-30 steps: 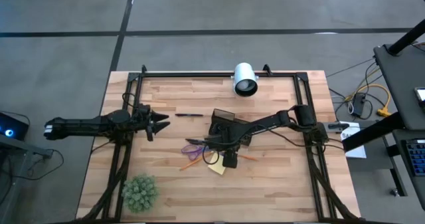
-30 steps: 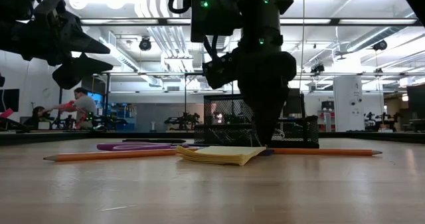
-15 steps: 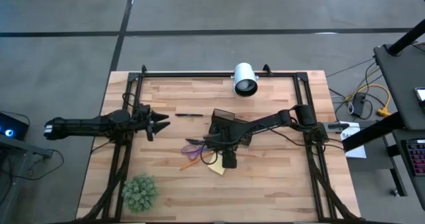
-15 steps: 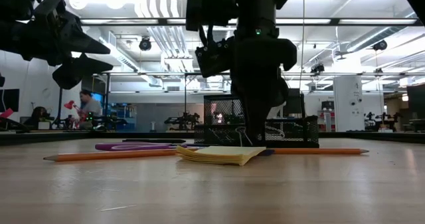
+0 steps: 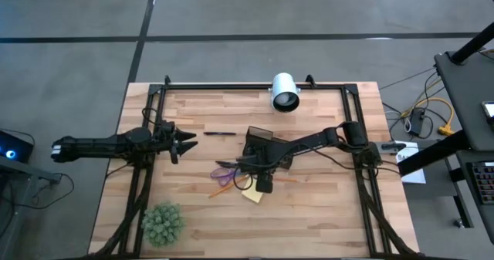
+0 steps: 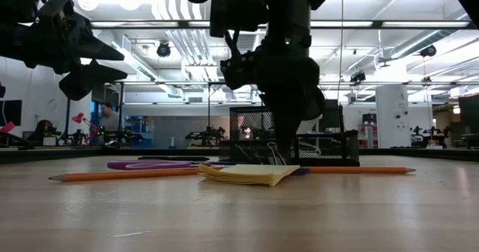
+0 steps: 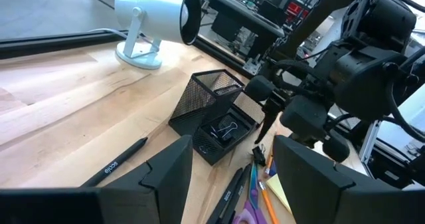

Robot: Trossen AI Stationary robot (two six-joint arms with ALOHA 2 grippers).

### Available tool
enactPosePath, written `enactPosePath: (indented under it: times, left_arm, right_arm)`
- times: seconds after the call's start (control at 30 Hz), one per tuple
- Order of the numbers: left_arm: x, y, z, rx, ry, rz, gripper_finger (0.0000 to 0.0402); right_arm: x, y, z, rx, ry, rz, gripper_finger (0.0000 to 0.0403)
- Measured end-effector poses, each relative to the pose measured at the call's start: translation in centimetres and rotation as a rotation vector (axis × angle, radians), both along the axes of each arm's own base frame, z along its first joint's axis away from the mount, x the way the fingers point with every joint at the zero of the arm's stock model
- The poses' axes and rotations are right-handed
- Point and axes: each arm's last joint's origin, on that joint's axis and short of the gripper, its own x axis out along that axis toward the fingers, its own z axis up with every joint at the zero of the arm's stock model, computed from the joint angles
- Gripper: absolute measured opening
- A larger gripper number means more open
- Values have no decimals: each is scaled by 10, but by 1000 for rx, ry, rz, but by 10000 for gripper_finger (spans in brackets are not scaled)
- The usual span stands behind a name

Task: Pick and place office supplies into organizer
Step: Put the black binder clip into the black mesh organizer

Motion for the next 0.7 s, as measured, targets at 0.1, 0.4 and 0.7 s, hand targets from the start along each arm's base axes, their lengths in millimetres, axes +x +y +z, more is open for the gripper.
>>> enactPosePath:
  times: [0.1,0.4,0.7]
  left_arm:
    - [0,0,0,0,0,0,195]
    - [0,0,0,0,-1,0,195]
    - [0,0,0,0,-2,0,195]
  right_arm:
    - [-1,3,1,-3,1,51,151]
    - [-6,13,12,-31,3,393,157]
    - [2,11,20,-63,-48,591,156]
